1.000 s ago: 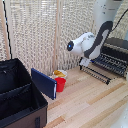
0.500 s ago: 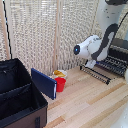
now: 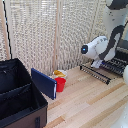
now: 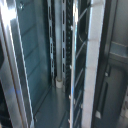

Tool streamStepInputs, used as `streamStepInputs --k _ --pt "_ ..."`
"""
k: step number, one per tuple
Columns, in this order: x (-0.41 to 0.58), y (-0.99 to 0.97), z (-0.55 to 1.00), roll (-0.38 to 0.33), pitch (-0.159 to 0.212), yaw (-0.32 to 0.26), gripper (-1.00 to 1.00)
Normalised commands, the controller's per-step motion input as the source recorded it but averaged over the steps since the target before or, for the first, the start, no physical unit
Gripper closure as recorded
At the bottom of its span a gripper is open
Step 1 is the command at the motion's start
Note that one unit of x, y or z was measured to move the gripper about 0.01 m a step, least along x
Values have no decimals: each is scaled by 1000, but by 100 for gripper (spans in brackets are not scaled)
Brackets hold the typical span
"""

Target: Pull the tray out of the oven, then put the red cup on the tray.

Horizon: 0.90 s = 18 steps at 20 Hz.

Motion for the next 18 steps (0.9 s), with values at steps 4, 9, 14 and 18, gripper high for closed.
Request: streamStepInputs --k 4,9,14,18 --pt "0 -271 6 62 0 42 100" --pt "-10 -135 0 0 0 0 100" --pt "-39 -77 0 0 -2 -10 100" --pt "-14 -4 -14 13 0 -27 100"
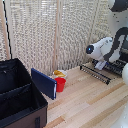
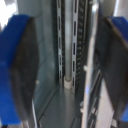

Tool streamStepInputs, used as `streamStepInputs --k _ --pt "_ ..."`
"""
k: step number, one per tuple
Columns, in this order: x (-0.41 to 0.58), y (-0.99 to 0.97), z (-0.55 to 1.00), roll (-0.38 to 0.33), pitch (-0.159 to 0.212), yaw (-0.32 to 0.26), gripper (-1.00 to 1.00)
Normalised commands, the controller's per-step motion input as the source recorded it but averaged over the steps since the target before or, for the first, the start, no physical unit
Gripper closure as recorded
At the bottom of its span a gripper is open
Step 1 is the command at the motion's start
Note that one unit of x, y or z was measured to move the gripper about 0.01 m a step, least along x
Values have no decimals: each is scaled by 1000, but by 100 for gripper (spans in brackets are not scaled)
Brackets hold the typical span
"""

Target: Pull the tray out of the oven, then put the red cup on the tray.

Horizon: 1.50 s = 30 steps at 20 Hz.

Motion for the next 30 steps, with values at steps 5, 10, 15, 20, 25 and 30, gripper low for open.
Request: streamStepInputs --k 5,10,15,20,25,30 --pt "-7 252 0 124 0 -1 100" --pt "7 901 -200 25 0 -43 100" --pt "0 991 -395 -16 0 -46 100" --pt "14 901 -291 -1 0 -48 100" --pt "80 313 -99 28 30 0 100" --pt "123 111 -110 45 16 21 -100"
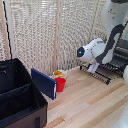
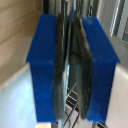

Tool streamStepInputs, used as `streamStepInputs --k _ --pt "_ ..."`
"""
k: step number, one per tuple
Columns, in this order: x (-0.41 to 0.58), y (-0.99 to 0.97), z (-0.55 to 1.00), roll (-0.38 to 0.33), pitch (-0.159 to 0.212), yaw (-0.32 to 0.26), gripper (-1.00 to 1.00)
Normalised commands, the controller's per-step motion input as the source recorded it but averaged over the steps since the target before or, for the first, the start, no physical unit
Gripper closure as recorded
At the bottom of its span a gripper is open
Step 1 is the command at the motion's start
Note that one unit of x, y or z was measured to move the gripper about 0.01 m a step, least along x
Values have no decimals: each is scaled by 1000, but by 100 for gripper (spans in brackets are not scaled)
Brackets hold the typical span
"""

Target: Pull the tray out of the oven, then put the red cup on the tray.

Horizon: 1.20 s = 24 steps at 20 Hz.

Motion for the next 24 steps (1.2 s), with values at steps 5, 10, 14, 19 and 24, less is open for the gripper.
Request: streamStepInputs --k 5,10,14,19,24 --pt "184 179 166 76 49 4 -100" --pt "251 277 668 109 18 -26 -100" --pt "299 265 796 74 0 -120 -100" --pt "85 215 646 108 0 -233 -100" --pt "0 61 453 179 0 -297 -100"
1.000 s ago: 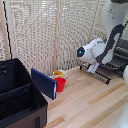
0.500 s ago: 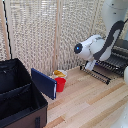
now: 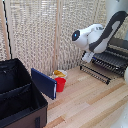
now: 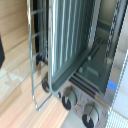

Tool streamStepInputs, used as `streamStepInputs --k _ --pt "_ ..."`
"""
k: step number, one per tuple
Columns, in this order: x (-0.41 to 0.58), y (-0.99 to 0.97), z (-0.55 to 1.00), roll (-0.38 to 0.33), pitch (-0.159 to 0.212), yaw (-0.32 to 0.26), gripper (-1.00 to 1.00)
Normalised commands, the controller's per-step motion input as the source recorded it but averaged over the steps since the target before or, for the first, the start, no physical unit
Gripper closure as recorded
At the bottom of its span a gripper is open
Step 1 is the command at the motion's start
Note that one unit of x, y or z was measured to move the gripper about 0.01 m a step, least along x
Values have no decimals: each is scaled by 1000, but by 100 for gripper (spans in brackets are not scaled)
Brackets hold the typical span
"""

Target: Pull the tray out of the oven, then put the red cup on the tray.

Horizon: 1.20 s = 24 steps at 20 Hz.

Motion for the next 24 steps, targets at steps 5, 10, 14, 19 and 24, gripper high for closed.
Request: streamStepInputs --k 5,10,14,19,24 --pt "0 25 381 200 0 -314 -100" --pt "0 47 345 216 0 -310 -100" --pt "0 89 319 228 -4 -305 -100" --pt "0 150 237 258 -10 -286 -100" --pt "0 257 213 255 -41 -251 -100"
